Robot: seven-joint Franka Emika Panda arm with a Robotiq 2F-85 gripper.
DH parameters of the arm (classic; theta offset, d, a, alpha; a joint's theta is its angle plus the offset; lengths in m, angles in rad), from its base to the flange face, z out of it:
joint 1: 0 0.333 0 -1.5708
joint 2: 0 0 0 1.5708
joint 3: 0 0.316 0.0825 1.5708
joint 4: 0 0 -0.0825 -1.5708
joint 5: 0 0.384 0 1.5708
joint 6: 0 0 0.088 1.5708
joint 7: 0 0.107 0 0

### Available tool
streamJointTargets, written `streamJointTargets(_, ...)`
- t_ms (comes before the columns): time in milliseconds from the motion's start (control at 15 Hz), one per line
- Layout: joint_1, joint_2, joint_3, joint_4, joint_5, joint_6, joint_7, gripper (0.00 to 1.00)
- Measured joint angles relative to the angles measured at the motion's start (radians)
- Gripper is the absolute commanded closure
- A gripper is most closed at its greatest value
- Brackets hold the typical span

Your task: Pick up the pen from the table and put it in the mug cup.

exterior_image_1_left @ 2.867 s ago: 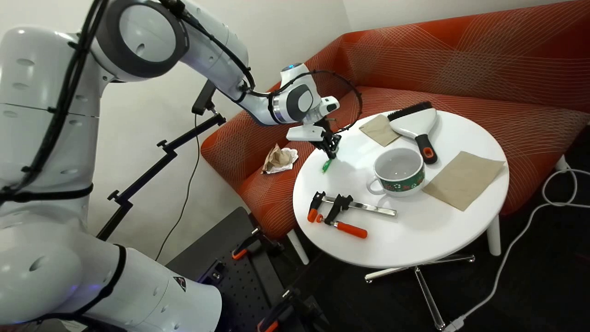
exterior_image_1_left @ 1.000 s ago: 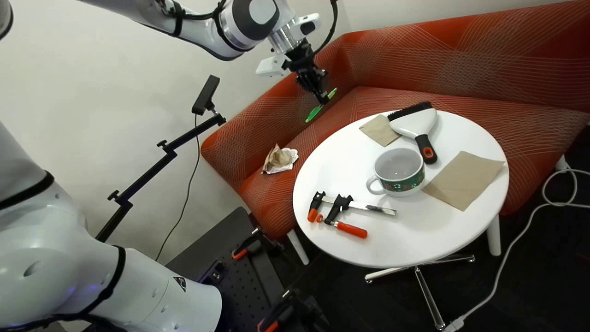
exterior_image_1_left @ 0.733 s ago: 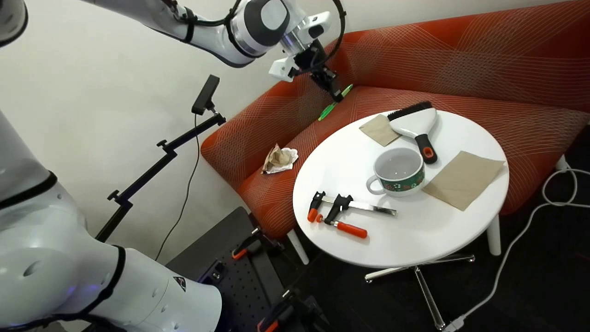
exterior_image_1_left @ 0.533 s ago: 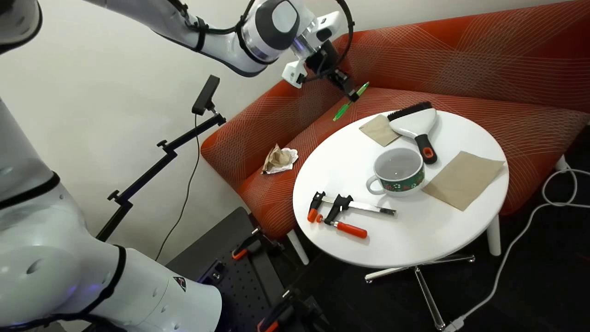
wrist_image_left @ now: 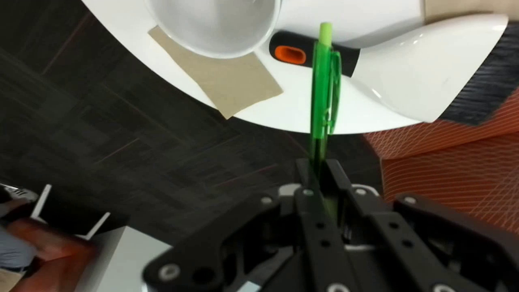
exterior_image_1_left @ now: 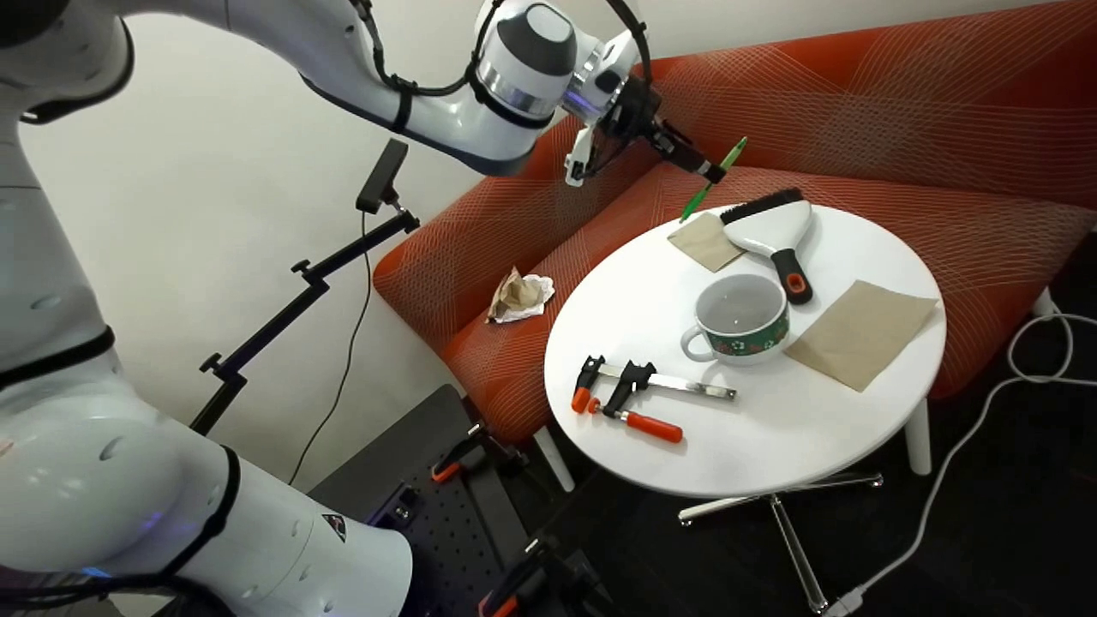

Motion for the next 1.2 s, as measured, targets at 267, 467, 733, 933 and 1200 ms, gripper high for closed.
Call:
streamJointTargets(267,0.087,0.053,-0.082,0.026,-0.132,-0.07,0.304,0.97)
streamJointTargets(467,0.048,0.073,-0.013,0.054,-0.237,-0.228,0.521,0.97)
streamJointTargets(733,-0.069,0.096,0.132,0.098,-0.266,-0.449,0.658,0.97)
streamJointTargets(933,-0.155,0.127,0.218,0.134,-0.266,-0.541,0.674,0.97)
streamJointTargets(1200,-0.224,0.182,0.28,0.179,-0.266,-0.592,0.674,0.97)
